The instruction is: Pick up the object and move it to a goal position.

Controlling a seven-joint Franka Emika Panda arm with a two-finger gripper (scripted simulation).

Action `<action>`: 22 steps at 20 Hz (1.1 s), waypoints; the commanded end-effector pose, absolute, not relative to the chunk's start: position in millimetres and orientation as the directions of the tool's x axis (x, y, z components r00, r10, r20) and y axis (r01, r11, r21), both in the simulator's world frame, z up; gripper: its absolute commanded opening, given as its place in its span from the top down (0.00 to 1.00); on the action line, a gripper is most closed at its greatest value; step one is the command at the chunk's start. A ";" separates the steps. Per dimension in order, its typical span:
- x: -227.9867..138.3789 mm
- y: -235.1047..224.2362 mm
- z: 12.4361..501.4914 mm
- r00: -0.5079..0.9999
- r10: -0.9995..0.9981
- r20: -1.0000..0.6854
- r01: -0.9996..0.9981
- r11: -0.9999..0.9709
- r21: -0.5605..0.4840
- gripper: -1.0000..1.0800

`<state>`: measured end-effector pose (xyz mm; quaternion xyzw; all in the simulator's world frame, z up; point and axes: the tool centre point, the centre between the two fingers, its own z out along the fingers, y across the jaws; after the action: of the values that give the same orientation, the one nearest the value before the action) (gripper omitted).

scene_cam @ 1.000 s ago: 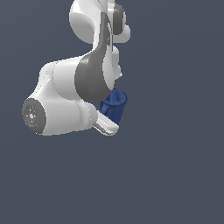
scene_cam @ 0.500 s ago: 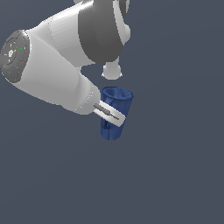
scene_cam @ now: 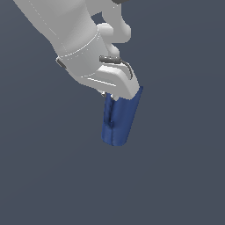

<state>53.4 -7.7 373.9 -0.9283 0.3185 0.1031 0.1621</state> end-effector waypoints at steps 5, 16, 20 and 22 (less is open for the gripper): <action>47.7 5.1 429.6 0.805 -0.576 -0.143 -0.587 -0.737 -0.334 1.00; 18.2 28.2 512.7 0.792 -0.602 0.105 -0.492 -0.730 -0.473 1.00; 4.1 36.3 536.7 0.773 -0.608 0.181 -0.454 -0.730 -0.511 1.00; -2.3 39.8 546.1 0.763 -0.611 0.213 -0.438 -0.730 -0.526 1.00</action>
<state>3.0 37.2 536.8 -0.9139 0.2901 -0.1725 0.2255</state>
